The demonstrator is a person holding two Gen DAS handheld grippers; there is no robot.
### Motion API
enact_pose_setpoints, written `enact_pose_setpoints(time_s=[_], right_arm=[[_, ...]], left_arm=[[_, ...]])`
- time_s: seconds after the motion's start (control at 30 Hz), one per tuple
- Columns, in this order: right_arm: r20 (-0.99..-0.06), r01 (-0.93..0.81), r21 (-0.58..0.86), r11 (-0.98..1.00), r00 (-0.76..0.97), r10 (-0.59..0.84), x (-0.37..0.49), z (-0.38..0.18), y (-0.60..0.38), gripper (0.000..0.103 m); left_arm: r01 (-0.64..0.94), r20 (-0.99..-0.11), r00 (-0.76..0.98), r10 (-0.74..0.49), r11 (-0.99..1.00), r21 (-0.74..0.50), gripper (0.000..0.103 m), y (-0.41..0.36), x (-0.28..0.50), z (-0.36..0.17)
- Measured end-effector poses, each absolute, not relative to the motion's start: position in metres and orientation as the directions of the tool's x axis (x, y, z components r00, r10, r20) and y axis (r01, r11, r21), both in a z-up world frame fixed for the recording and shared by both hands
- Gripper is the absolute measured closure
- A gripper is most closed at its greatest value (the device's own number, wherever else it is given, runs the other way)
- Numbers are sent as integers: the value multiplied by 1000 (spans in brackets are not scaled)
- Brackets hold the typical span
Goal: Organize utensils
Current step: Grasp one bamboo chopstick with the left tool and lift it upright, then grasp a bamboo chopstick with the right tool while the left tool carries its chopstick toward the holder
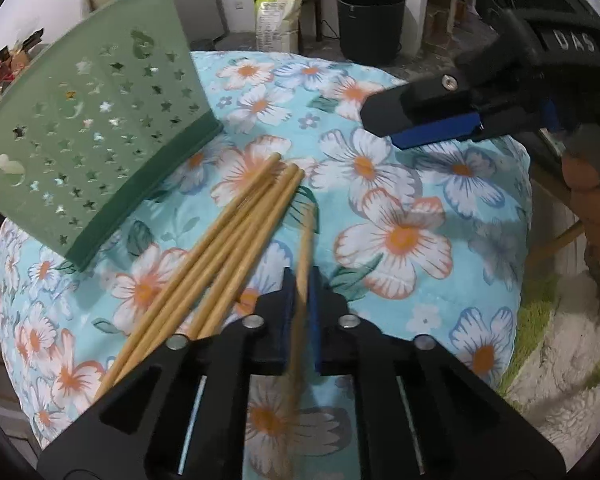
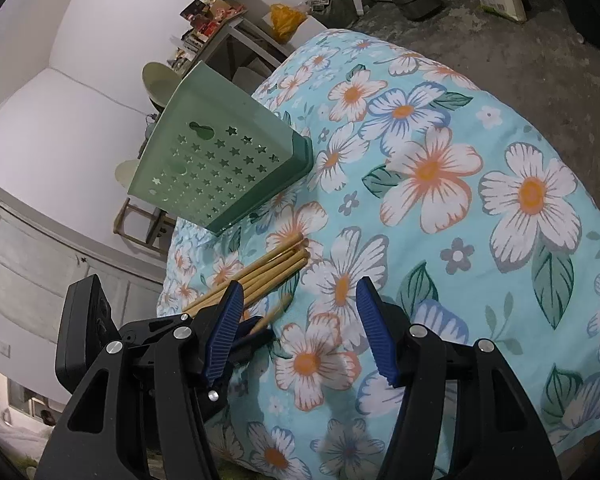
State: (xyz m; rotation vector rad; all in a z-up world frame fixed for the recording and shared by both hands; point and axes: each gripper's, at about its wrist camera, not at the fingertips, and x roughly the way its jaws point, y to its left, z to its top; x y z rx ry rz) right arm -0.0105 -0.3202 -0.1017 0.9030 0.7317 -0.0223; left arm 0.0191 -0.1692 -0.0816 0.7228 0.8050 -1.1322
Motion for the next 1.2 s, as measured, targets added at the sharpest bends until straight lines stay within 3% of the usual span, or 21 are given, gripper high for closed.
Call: enact_pose_setpoints(time_s=[0.1,0.27,0.53,0.73,0.97,1.2], right_arm=[[-565,299,731,614,770,298,-12,-101,-322,45],[-502,259,807,531,775,384,-5,-104,-320,55],[-475,325,876,358,714,515,29,-143,-309,64],[-469,357,883,306,719,514,46,-154,-310,71],[-495,399,869,293,718,489,49,-159,-312,91],[-473,380,881,282,742,476,32,-158,-315,92]], left_arm=[[952,-826,209,-524,302,49,98,-162,24,-67],[929,-775,227,-590,370,-9,98,-140,34,-37],[820,-635,279,-721,522,-233,98,-84,68,1],[760,-525,342,-779,558,-333,98,-53,73,14],[729,-450,390,-803,568,-383,98,-35,81,27],[696,-445,409,-797,588,-413,98,-30,96,22]])
